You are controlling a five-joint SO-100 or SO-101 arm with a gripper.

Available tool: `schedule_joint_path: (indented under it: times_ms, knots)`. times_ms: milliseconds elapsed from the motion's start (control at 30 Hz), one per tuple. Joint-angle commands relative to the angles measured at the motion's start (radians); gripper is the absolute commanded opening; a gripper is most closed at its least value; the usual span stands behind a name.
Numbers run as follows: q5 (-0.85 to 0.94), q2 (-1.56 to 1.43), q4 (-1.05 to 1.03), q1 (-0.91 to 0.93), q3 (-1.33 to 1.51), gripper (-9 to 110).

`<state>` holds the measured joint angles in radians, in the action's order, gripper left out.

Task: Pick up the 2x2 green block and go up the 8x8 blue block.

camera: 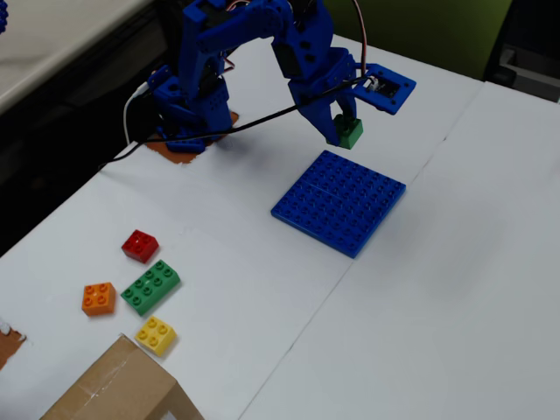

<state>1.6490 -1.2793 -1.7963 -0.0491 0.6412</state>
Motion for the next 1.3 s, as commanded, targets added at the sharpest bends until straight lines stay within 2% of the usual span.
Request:
schedule_joint_path:
  times_ms: [0,800,1267]
  knots:
    - [0.009,-0.044,-0.038,-0.011,-0.005,0]
    - [0.054,-0.097,-0.04,-0.012,0.086,0]
    - [-0.041,-0.1,-0.04,0.031,0.071,0]
